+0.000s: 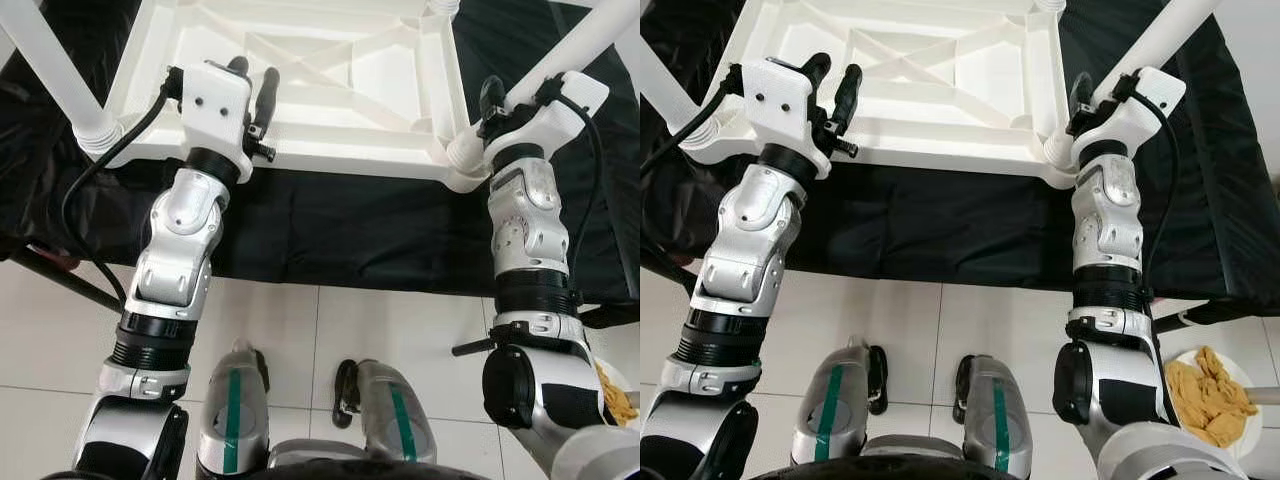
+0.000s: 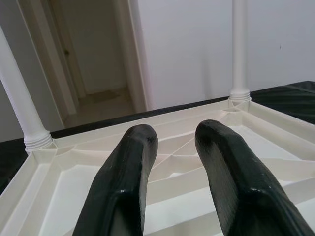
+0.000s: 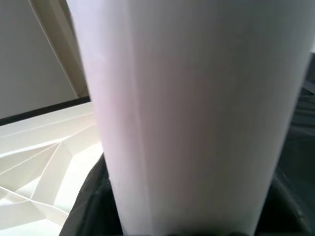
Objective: Building children table
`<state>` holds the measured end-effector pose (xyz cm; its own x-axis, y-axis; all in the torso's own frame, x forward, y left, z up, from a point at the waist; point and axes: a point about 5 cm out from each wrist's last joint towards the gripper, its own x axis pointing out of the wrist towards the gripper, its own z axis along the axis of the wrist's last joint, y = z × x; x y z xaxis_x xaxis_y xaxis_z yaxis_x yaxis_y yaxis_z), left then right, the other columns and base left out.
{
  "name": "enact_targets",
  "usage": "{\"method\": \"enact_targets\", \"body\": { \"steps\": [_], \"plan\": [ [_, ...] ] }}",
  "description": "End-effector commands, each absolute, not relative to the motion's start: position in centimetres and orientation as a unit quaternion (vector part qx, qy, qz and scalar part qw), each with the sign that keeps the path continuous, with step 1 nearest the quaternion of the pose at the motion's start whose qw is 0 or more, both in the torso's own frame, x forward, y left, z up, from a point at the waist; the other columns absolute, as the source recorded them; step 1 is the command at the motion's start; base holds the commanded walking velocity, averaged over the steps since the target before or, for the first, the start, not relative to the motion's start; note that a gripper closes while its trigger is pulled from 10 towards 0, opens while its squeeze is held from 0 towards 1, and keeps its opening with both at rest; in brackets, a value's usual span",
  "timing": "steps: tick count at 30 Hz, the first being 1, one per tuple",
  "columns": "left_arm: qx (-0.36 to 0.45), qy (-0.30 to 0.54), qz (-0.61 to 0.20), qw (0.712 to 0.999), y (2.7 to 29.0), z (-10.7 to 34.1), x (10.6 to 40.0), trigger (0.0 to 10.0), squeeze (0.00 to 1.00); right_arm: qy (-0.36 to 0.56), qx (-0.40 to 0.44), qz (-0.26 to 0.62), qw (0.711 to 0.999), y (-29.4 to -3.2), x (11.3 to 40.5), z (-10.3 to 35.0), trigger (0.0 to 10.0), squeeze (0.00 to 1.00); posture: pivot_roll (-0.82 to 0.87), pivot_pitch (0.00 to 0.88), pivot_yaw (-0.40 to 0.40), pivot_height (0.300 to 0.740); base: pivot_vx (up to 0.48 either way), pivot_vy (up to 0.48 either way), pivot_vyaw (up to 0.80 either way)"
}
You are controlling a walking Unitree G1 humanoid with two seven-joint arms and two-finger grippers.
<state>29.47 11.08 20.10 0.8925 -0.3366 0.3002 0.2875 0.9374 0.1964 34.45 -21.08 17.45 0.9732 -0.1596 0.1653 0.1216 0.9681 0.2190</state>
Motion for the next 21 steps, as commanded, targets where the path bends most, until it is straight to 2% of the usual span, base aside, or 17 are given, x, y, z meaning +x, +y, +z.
{"method": "enact_targets", "body": {
  "steps": [1,6,21],
  "plan": [
    [0.065,-0.159,-0.202,0.964,10.6,20.2,29.2,10.0,0.0,-0.08,0.111,-0.089,0.987,-21.7,34.6,17.2,10.0,0.0,0.1,0.01,-0.063,0.74,0.0,0.0,0.0],
    [0.032,-0.159,-0.192,0.968,10.8,20.9,29.4,10.0,0.0,-0.072,0.113,-0.092,0.987,-21.7,34.3,16.5,10.0,0.0,0.1,0.018,-0.062,0.74,0.0,0.0,0.0],
    [0.021,-0.157,-0.188,0.969,11.3,21.1,29.5,10.0,0.0,-0.056,0.112,-0.114,0.986,-22.4,33.6,15.4,10.0,0.0,0.09,0.032,-0.053,0.74,0.0,0.0,0.0]
  ]
}}
